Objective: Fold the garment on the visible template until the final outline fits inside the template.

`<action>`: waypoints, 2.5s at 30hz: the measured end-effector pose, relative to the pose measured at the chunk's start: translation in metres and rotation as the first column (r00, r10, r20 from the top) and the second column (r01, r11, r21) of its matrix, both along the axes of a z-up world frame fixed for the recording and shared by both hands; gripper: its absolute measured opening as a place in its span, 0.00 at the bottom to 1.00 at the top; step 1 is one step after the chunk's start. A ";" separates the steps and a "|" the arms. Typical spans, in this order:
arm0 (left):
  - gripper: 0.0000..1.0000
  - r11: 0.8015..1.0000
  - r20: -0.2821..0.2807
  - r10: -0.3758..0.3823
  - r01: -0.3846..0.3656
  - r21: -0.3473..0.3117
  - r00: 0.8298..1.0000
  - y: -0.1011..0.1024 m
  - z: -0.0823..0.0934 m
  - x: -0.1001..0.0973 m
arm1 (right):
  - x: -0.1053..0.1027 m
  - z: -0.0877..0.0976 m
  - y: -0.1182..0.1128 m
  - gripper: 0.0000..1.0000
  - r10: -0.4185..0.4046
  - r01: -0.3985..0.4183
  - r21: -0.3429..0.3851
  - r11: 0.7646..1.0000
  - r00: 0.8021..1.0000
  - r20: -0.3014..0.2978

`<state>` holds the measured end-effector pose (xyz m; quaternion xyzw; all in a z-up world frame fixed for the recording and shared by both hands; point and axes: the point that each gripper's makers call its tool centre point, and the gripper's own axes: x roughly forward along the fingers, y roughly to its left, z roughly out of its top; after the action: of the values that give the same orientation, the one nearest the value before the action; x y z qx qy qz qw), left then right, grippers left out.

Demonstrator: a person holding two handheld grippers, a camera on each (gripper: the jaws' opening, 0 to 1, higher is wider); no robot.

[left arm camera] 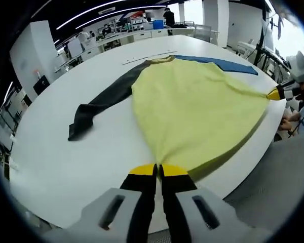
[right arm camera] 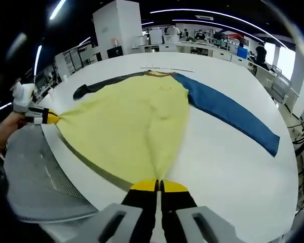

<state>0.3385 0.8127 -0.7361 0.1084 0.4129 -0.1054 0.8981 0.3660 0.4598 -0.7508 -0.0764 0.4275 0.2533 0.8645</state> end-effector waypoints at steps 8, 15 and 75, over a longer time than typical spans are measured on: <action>0.00 1.000 -0.038 0.005 -0.005 0.008 0.999 0.001 -0.014 -0.010 | -0.007 -0.013 -0.004 0.00 -0.004 0.004 -0.009 1.000 0.999 -0.044; 0.00 0.997 -0.070 0.017 -0.012 0.072 0.997 0.014 -0.018 -0.019 | -0.010 -0.014 -0.016 0.05 0.002 -0.005 -0.048 0.999 0.997 -0.072; 0.00 0.997 -0.172 0.048 -0.057 -0.051 0.984 -0.010 -0.038 -0.042 | -0.031 -0.026 -0.016 0.00 -0.018 0.012 -0.035 0.999 0.981 -0.193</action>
<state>0.2962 0.8027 -0.7739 0.0630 0.4878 -0.1021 0.8647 0.3352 0.4439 -0.7769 -0.0628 0.5144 0.2456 0.8192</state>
